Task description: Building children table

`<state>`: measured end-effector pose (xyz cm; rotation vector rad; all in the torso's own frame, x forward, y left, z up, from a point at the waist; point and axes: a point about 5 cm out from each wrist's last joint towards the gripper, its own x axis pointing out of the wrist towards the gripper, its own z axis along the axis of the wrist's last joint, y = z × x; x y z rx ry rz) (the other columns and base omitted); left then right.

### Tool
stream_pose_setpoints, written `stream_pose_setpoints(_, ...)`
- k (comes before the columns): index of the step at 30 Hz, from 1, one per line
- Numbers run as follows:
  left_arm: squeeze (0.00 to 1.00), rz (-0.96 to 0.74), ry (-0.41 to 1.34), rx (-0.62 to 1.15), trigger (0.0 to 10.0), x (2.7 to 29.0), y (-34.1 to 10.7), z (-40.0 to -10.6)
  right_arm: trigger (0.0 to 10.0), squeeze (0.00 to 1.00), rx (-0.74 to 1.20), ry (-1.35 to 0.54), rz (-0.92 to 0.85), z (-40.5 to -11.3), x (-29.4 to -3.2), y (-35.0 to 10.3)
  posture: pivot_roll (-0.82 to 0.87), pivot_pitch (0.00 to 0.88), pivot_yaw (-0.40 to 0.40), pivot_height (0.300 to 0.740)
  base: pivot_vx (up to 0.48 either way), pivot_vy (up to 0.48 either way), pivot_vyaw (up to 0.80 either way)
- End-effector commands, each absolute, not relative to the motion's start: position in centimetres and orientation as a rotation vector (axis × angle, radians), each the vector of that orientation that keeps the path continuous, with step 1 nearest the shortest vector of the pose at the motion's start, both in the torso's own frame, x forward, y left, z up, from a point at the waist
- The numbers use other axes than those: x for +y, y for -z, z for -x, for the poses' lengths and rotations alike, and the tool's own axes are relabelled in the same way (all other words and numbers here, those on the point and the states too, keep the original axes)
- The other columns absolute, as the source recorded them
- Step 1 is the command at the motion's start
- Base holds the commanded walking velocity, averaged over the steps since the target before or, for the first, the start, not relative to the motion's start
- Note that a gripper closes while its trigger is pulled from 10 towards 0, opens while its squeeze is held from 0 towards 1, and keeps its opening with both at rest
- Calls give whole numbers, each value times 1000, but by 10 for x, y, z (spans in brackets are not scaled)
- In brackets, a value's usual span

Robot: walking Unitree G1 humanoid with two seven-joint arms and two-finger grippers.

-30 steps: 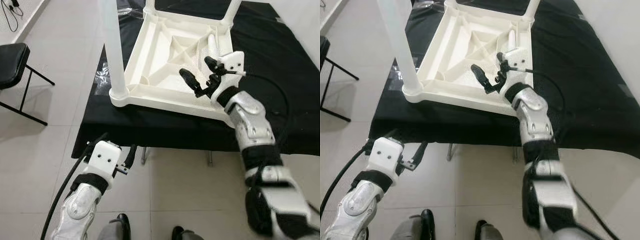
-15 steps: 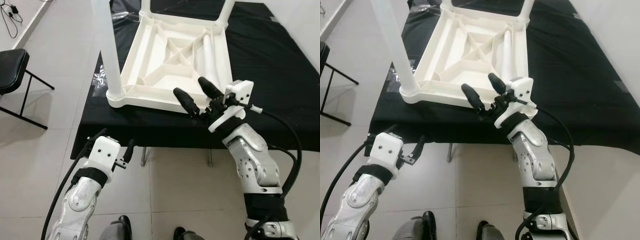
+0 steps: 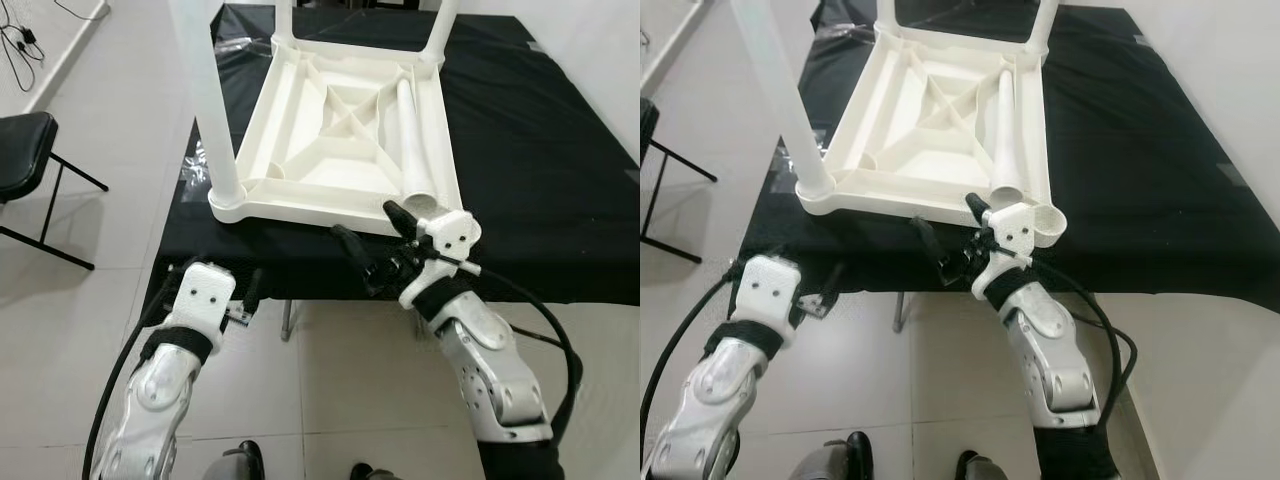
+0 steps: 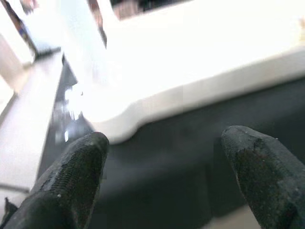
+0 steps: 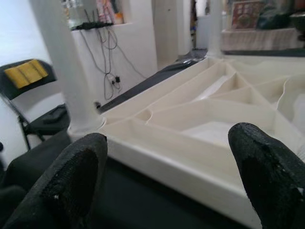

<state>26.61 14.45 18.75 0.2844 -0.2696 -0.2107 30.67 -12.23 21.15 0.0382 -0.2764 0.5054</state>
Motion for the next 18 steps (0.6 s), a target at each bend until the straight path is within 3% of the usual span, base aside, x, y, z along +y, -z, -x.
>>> stream_pose_setpoints(1,0,-276,201,-248,10000,148,-185,-270,10000,0,-248,-454,-45,-311,-126,-206,46,176,-41,740,0,0,0)
stream_pose_setpoints(18,0,-247,156,-245,10000,162,-188,-276,10000,0,-239,-363,-48,-322,-125,-208,33,186,-35,740,0,0,0)
